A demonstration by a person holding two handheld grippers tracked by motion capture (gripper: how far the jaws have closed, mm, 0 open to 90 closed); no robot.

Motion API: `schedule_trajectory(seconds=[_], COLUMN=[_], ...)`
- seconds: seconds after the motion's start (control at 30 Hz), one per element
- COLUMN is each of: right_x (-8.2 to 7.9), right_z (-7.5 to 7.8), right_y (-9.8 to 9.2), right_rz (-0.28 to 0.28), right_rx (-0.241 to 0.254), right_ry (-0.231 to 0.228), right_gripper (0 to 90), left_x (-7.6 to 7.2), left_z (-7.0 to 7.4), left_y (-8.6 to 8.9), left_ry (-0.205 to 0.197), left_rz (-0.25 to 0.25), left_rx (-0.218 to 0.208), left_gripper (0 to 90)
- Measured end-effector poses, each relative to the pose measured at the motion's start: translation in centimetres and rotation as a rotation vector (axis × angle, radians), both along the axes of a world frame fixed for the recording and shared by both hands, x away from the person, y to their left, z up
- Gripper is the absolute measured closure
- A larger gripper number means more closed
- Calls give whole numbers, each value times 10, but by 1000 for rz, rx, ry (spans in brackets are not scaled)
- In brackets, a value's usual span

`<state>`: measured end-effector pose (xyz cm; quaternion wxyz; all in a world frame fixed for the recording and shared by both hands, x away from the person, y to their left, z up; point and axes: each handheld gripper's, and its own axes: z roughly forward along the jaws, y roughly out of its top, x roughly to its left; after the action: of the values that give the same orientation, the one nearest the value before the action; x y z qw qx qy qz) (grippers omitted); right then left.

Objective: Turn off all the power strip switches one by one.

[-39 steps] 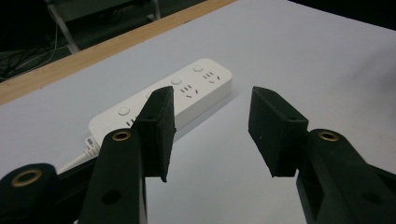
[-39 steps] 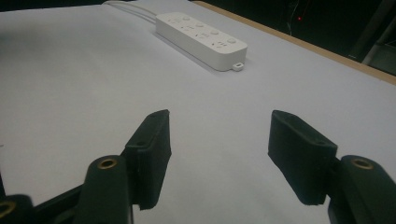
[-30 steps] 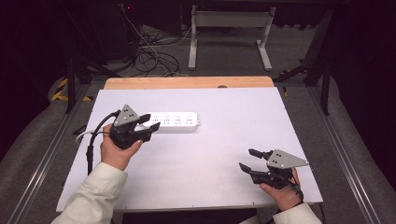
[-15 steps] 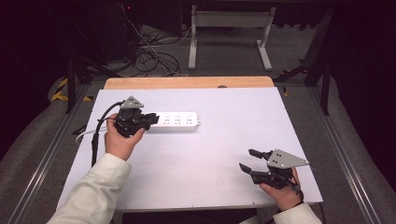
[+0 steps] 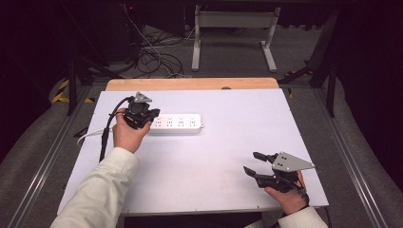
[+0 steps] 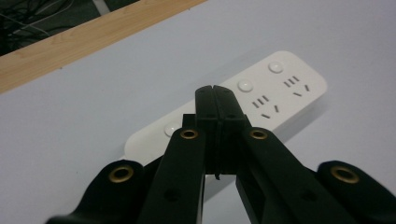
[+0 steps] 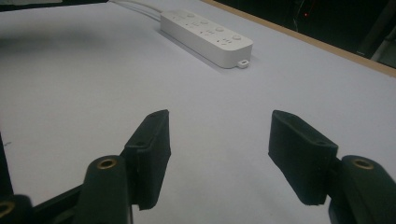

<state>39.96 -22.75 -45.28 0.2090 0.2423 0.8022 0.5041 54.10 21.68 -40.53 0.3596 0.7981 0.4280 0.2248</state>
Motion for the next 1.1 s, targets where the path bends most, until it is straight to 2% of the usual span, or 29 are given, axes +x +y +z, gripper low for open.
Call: schedule_trajectory(seconds=[0.17,0.3,0.47,0.63,0.73,0.87,1.1], right_x=[0,0,0,0,0,0,0], right_z=[0,0,0,-1,-1,-1,-1], right_y=[0,0,0,0,0,0,0], right_rz=[1,6,6,8,10,11,10], right_rx=[-1,-2,-1,0,-2,-2,-1], right_ry=[-1,1,0,2,2,3,4], right_gripper=[393,394,394,394,394,394,394], left_x=[11,19,27,33,35,38,39], left_z=[-11,-20,-26,-35,-38,-43,-48], left_y=[1,5,7,8,8,7,5], left_ry=[12,44,61,80,78,63,56], left_rz=[13,30,66,80,84,78,72], left_rx=[16,-31,-40,-42,-44,-17,-5], left_gripper=[898,898,899,898,899,899,899])
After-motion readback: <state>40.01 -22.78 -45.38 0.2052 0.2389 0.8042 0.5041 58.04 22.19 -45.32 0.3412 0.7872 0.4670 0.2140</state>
